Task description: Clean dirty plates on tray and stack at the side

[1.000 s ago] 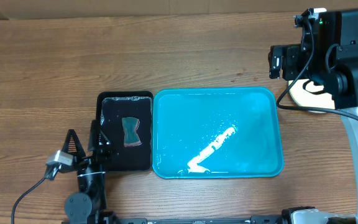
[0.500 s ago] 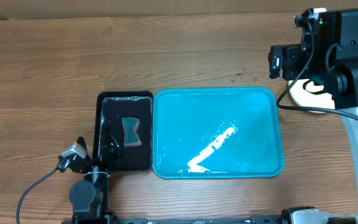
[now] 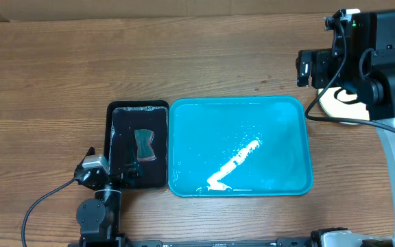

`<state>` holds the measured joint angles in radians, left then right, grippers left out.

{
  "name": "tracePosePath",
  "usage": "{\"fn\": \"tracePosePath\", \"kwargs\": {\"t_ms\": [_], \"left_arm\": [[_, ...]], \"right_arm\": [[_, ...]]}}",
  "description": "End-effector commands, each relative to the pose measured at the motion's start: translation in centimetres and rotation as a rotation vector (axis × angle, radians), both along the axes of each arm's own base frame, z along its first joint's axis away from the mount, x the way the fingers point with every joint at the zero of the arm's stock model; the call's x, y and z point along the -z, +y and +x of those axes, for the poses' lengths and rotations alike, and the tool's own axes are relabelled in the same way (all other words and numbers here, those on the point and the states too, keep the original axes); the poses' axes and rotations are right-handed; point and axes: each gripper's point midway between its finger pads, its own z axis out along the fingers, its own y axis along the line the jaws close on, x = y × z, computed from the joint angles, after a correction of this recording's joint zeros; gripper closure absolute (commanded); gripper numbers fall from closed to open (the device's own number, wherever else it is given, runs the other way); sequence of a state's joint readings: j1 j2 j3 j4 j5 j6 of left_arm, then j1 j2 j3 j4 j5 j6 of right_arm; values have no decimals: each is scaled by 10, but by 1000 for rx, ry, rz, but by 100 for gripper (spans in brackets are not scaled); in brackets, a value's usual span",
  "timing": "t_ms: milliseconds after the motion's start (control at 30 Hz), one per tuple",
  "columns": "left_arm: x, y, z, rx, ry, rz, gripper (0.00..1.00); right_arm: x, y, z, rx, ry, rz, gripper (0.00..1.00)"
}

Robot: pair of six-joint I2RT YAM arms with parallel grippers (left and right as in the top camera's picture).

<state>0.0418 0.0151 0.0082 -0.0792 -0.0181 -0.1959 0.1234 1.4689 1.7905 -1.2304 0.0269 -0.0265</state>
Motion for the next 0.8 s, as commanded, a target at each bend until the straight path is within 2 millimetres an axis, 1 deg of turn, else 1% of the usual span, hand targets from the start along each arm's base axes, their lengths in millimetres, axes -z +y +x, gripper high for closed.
{"fn": "tracePosePath", "kwargs": {"t_ms": [0, 500, 633, 767], "left_arm": [[-1, -2, 0, 23, -3, 91, 0], [-1, -3, 0, 32, 0, 147, 0], [-1, -6, 0, 51, 0, 194, 0], [-1, -5, 0, 49, 0, 193, 0]], "right_arm": [[-11, -1, -1, -2, -33, -5, 0], [-11, -1, -1, -2, -33, -5, 0], [-11, -1, -1, -2, -33, -5, 0], [-11, -1, -1, -2, -33, -5, 0]]}}
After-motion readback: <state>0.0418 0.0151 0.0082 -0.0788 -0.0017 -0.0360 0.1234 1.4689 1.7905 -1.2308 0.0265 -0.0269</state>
